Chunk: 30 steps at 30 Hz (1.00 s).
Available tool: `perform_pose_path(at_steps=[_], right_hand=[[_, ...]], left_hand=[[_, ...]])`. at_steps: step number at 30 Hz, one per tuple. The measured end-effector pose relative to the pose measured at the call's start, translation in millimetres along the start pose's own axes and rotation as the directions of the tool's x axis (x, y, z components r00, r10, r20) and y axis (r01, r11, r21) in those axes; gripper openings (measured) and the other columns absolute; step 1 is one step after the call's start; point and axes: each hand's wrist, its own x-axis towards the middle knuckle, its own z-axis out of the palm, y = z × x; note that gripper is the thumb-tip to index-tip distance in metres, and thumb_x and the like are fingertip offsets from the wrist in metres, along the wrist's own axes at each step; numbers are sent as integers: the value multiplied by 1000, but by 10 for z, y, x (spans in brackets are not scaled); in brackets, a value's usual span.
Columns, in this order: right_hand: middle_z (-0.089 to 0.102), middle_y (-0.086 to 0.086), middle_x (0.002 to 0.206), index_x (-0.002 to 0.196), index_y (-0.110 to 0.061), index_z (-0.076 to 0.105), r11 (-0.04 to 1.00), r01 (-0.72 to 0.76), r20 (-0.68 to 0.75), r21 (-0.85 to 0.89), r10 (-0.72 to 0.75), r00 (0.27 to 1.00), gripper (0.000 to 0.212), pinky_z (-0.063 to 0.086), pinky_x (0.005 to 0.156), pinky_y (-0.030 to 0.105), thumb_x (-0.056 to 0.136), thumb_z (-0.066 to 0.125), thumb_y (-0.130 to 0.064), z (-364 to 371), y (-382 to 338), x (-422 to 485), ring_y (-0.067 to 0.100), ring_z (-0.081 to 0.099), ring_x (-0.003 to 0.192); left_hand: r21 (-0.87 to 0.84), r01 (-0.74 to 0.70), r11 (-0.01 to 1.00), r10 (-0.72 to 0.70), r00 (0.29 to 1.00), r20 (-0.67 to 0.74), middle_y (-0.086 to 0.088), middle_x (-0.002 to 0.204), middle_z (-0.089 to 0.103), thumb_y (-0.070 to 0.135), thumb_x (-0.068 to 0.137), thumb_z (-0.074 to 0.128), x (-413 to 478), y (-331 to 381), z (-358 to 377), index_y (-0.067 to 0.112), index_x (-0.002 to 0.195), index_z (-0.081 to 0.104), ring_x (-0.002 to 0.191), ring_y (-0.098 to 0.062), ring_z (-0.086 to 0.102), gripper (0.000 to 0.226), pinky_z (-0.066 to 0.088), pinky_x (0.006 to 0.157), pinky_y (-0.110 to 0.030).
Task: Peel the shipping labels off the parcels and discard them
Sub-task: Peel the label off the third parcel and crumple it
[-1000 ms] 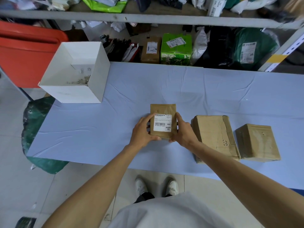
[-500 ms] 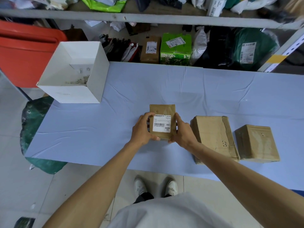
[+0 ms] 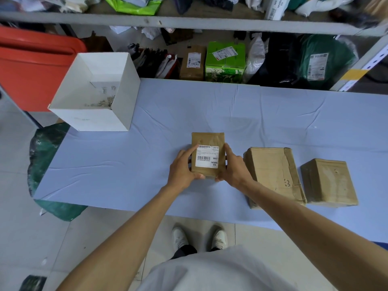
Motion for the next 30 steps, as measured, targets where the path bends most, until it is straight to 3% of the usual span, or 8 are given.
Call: perform_pose_path(at_steps=[7,11,16,20,25,30], right_hand=[[59,12,123,150,-20,15,1000,-2,-1,-7,2,1000,106,55,87,45,68,76,8,-8,-11,-3,31,61,104],[61,11,122,151,-18,13,1000,14,-3,-26,-14,1000,108,56,87,44,68,78,6,-3,-7,-5,30,62,104],[62,12,119,146,-17,18,999,31,-10,-34,-31,999,102,56,84,46,67,78,6,-1,1,-1,31,63,99],[60,10,122,150,-18,16,999,-3,3,38,3,1000,99,57,81,38,73,74,6,-14,13,6,29,64,98],[56,10,127,154,-15,1,998,10,12,-68,-9,1000,115,52,91,40,70,78,5,-6,-2,9,28,58,109],[54,8,131,154,-16,-6,998,-17,-7,-63,17,1000,120,50,93,35,71,78,3,3,43,19,25,56,112]], left_hand=[[3,37,999,-37,999,2,5,132,48,0,49,91,47,69,-9,30,137,47,106,-17,58,102,58,80,-26],[30,59,998,-59,998,-12,5,125,51,2,45,92,71,108,-20,29,130,51,103,-18,60,98,59,81,-34],[132,50,990,-52,999,11,7,115,49,5,49,91,43,86,10,21,92,69,102,-19,60,51,57,84,-38],[45,-10,999,7,998,65,5,118,52,9,58,89,80,62,-108,29,113,58,100,-17,62,67,57,80,-27],[46,-74,996,79,990,-118,-2,114,56,15,77,78,212,131,-108,23,112,63,96,-12,62,39,46,78,-6],[74,-74,994,88,977,-195,0,108,60,18,79,76,299,136,-1,23,100,69,90,-10,63,23,50,82,-19]])
